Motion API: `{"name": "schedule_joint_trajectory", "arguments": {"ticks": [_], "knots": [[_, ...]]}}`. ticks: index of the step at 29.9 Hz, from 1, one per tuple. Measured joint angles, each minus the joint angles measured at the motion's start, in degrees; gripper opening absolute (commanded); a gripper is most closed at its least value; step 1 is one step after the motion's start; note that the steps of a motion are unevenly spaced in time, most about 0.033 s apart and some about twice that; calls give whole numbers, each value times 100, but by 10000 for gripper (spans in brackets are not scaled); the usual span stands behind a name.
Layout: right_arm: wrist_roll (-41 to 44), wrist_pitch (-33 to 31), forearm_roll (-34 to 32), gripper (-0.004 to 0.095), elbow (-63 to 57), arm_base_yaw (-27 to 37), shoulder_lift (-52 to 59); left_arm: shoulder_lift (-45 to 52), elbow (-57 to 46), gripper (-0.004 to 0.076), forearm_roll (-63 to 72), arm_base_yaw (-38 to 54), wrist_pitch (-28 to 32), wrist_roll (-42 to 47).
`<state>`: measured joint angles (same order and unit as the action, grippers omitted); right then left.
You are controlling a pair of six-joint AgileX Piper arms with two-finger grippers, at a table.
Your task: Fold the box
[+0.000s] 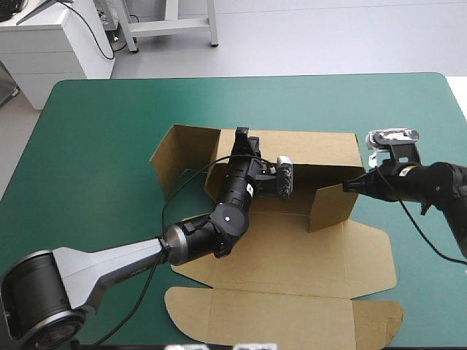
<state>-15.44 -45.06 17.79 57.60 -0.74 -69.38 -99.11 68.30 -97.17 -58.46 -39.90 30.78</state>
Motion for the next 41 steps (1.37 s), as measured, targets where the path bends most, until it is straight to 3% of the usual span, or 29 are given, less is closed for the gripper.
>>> {"name": "schedule_joint_trajectory", "arguments": {"ticks": [9,12,15,18,21,30,41], "knots": [[-147,1487,204,-18,-1246,0,573,-90,5,-8,-110,0,-72,-6],[-514,1595,290,7,-1352,0,573,-90,5,-8,-119,0,-76,-6],[-968,1500,303,127,-1370,0,573,-90,5,-8,-124,0,-76,-8],[-1140,1370,284,353,-1376,0,573,-90,5,-8,-130,0,-76,-8],[-1427,1301,265,475,-1376,0,573,-90,5,-8,-130,0,-76,-8],[-2665,1481,359,485,-1376,0,573,-90,5,-8,-130,0,-76,12],[-3064,1718,1646,484,-1380,0,97,-108,12,-8,-154,0,-83,12]]}}
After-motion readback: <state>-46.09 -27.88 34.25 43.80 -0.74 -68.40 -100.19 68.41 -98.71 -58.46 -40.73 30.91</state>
